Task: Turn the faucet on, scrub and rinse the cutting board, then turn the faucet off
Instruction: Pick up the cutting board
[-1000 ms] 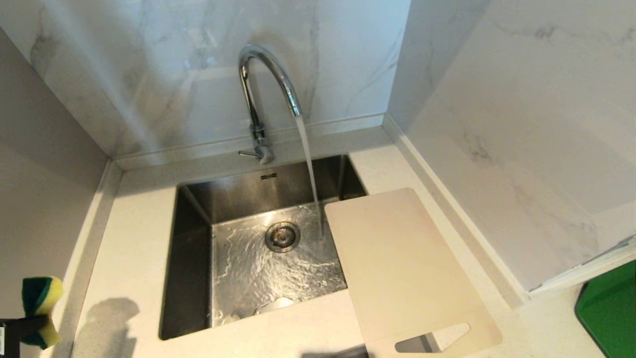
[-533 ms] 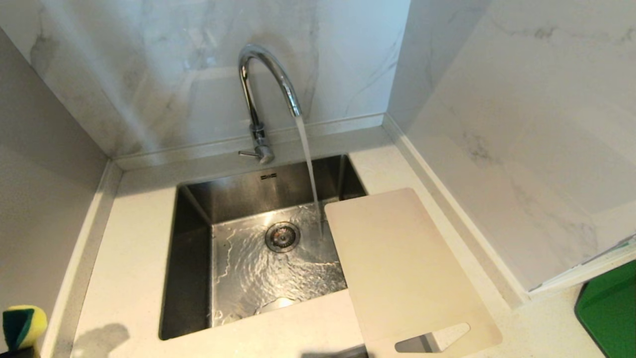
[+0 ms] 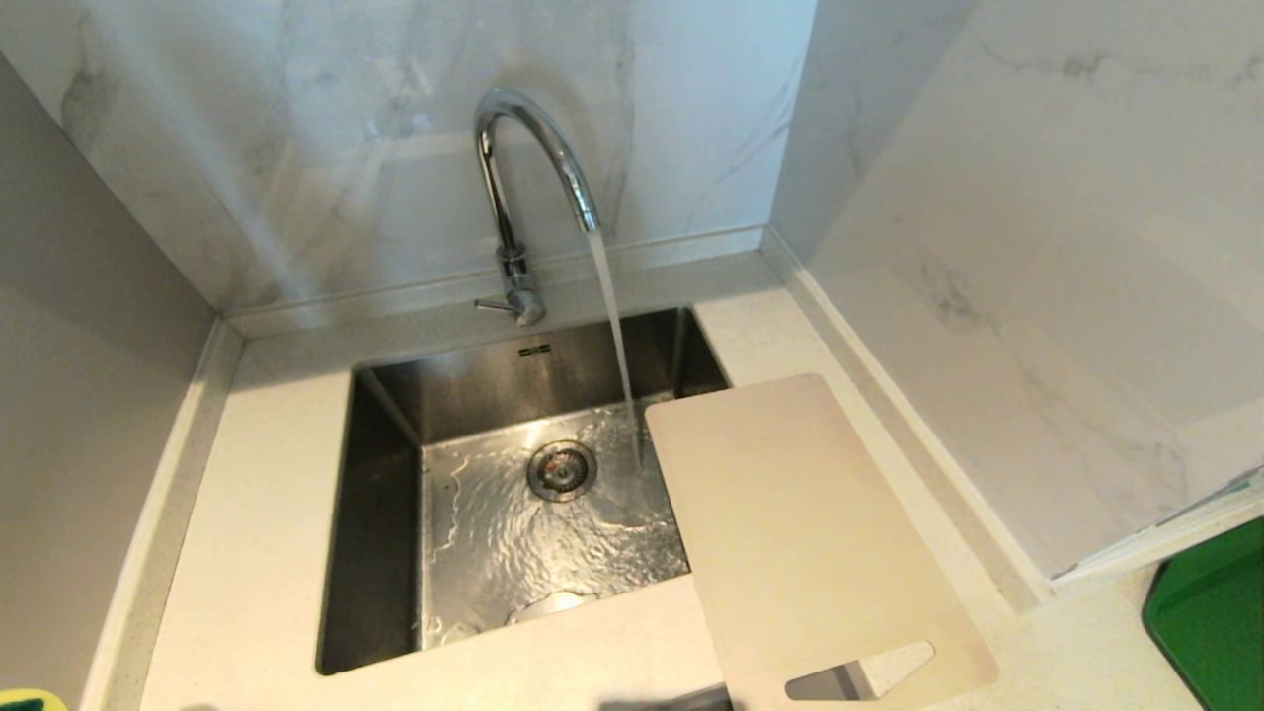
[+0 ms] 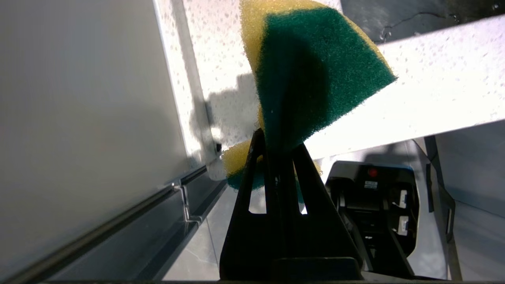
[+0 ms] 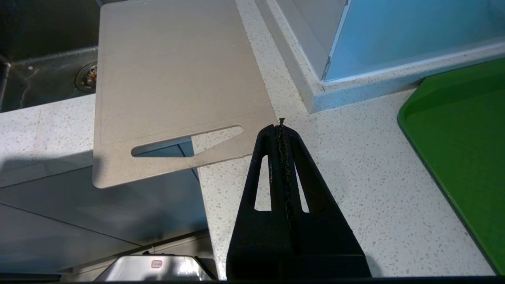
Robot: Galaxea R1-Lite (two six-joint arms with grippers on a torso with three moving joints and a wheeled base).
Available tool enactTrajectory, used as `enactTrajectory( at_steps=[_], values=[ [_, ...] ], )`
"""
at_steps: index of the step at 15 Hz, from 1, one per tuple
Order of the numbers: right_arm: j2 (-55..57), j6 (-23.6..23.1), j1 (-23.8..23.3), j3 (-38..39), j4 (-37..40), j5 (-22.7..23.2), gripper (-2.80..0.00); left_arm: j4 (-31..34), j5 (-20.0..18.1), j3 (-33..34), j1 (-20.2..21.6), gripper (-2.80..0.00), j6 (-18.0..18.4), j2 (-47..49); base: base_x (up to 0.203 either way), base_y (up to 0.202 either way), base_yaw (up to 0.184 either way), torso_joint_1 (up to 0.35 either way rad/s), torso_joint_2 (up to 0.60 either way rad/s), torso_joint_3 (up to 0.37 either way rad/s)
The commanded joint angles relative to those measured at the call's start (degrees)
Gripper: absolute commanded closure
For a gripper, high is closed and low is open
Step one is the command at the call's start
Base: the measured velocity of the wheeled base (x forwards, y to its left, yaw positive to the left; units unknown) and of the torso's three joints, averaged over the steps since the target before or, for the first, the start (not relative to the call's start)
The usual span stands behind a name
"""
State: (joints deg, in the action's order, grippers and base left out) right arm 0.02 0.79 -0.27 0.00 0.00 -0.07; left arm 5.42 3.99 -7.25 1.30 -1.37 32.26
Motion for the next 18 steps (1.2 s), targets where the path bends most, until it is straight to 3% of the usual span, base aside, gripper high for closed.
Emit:
enactTrajectory(
  at_steps=[1,5,18],
  values=[
    [0.0,0.1,0.0,0.1,0.0,0.0,0.00,0.0,-0.5,3.3,0.4,0.00,0.0,-5.1,0.000,0.000,0.000,0.000,0.00,0.000],
    [0.0,0.0,0.0,0.1,0.0,0.0,0.00,0.0,-2.9,4.3,0.4,0.00,-0.3,-9.4,0.000,0.000,0.000,0.000,0.00,0.000],
    [0.0,0.0,0.0,0.1,0.0,0.0,0.00,-2.1,-2.9,5.0,-1.6,0.00,-0.5,-29.7,0.000,0.000,0.000,0.000,0.00,0.000]
  ],
)
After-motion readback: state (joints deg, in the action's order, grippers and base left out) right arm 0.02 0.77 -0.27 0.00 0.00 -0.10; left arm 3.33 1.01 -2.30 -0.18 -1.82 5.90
